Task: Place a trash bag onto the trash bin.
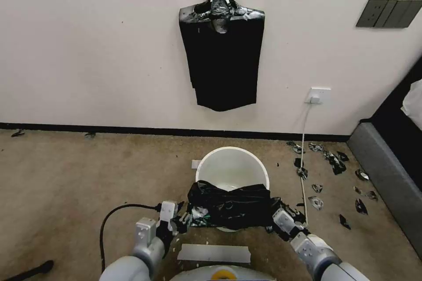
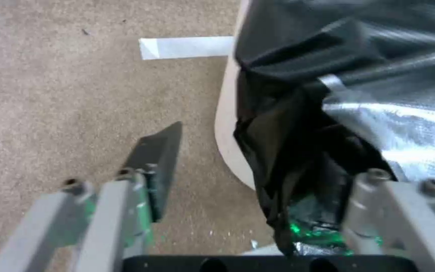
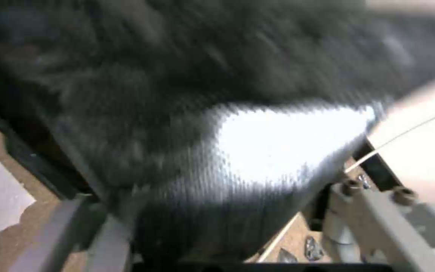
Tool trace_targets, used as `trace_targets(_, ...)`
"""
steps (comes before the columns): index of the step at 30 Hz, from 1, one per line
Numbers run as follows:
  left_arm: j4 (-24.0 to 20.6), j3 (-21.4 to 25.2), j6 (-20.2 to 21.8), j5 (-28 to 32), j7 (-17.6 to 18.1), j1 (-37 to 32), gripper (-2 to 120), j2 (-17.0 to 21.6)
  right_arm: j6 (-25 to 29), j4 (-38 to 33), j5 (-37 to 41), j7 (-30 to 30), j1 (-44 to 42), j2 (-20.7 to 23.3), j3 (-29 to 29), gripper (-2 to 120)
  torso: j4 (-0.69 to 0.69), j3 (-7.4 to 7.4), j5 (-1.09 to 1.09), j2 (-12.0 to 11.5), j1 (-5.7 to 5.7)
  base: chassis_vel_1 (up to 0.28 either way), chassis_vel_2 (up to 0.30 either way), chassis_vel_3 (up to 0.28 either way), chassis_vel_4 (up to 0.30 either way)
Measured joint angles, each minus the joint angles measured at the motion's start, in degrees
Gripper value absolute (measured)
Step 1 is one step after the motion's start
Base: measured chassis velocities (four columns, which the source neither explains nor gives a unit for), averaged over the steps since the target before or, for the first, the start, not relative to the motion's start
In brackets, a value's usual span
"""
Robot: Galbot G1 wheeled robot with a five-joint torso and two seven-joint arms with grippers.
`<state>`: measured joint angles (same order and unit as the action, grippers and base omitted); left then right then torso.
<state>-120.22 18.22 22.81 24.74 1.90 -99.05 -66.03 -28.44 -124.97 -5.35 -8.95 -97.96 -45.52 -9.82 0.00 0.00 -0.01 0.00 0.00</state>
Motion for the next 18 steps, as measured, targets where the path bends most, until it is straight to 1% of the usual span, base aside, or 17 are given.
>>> trace_targets(1, -0.55, 0.76, 0.27, -0.29, -1.36, -0.59, 63, 0.33, -0.62, -0.83, 0.0, 0.42, -0.35, 0.3, -0.43, 56, 0.0, 0.0, 0.0, 0.0, 0.0, 0.0, 0.0, 0.0, 0.0)
trace_targets(2, -1.16, 1.68, 0.79, -0.71, -2.94, -1.11, 69, 0.69, -1.27, -1.73, 0.01, 0.95, -0.68, 0.63, -0.89, 63, 0.0, 0.0, 0.0, 0.0, 0.0, 0.0, 0.0, 0.0, 0.0)
trace_targets(3, -1.16, 1.68, 0.79, -0.71, -2.94, -1.11, 69, 0.69, -1.27, -1.73, 0.01, 0.95, -0.68, 0.63, -0.89, 63, 0.0, 0.0, 0.0, 0.0, 0.0, 0.0, 0.0, 0.0, 0.0)
trace_targets(4, -1.97, 3.25, 1.64, -1.51, -5.55, -1.86, 74, 1.26, -2.37, -3.01, 0.18, 1.79, -1.2, 1.11, -1.46, 68, 0.0, 0.0, 0.0, 0.0, 0.0, 0.0, 0.0, 0.0, 0.0)
trace_targets(5, -2.44, 4.32, 2.22, -2.1, -7.21, -2.31, 79, 1.64, -2.96, -3.71, 0.32, 2.62, -1.53, 1.41, -1.91, 72, 0.0, 0.0, 0.0, 0.0, 0.0, 0.0, 0.0, 0.0, 0.0)
trace_targets(6, -2.44, 4.32, 2.22, -2.1, -7.21, -2.31, 79, 1.64, -2.96, -3.71, 0.32, 2.62, -1.53, 1.41, -1.91, 72, 0.0, 0.0, 0.0, 0.0, 0.0, 0.0, 0.0, 0.0, 0.0)
trace_targets(7, -2.74, 5.18, 2.59, -2.49, -8.24, -2.59, 82, 1.91, -3.26, -4.08, 0.44, 3.2, -1.72, 1.58, -2.2, 76, 0.0, 0.0, 0.0, 0.0, 0.0, 0.0, 0.0, 0.0, 0.0)
trace_targets(8, -3.16, 6.48, 3.04, -3.01, -9.71, -3.09, 91, 2.3, -3.69, -4.7, 0.71, 3.95, -2.1, 1.85, -2.67, 83, 0.0, 0.0, 0.0, 0.0, 0.0, 0.0, 0.0, 0.0, 0.0)
trace_targets(9, -3.16, 6.48, 3.04, -3.01, -9.71, -3.09, 91, 2.3, -3.69, -4.7, 0.71, 3.95, -2.1, 1.85, -2.67, 83, 0.0, 0.0, 0.0, 0.0, 0.0, 0.0, 0.0, 0.0, 0.0)
trace_targets(10, -3.47, 7.48, 3.26, -3.45, -10.9, -3.54, 95, 2.53, -3.86, -5.02, 0.87, 4.29, -2.4, 2.0, -2.98, 90, 0.0, 0.0, 0.0, 0.0, 0.0, 0.0, 0.0, 0.0, 0.0)
trace_targets(12, -4.09, 10.6, 3.26, -5.39, -15.55, -5.39, 99, 3.28, -3.95, -5.99, 1.04, 5.66, -3.45, 2.59, -4.59, 98, 0.0, 0.0, 0.0, 0.0, 0.0, 0.0, 0.0, 0.0, 0.0)
trace_targets(13, -4.09, 10.6, 3.26, -5.39, -15.55, -5.39, 99, 3.28, -3.95, -5.99, 1.04, 5.66, -3.45, 2.59, -4.59, 98, 0.0, 0.0, 0.0, 0.0, 0.0, 0.0, 0.0, 0.0, 0.0)
trace_targets(15, -4.05, 12.08, 2.11, -7.04, -19.07, -6.27, 100, 3.47, -4.01, -6.55, 1.07, 6.7, -3.76, 2.92, -5.43, 100, 0.0, 0.0, 0.01, 0.0, 0.0, 0.0, 0.0, 0.0, 0.0)
trace_targets(16, -3.96, 12.49, 1.51, -7.64, -20.19, -6.51, 100, 3.49, -4.03, -6.87, 1.07, 7.27, -3.92, 3.05, -5.84, 100, 0.0, 0.0, 0.0, 0.0, 0.0, 0.0, 0.0, 0.0, 0.0)
trace_targets(17, -3.96, 12.49, 1.51, -7.64, -20.19, -6.51, 100, 3.49, -4.03, -6.87, 1.07, 7.27, -3.92, 3.05, -5.84, 100, 0.0, 0.0, 0.0, 0.0, 0.0, 0.0, 0.0, 0.0, 0.0)
trace_targets(18, -3.9, 12.84, 0.93, -8.05, -21.07, -6.73, 100, 3.51, -4.03, -7.29, 1.14, 8.38, -4.23, 3.22, -6.44, 100, 0.01, 0.0, 0.0, 0.0, 0.0, 0.0, 0.0, 0.0, 0.0)
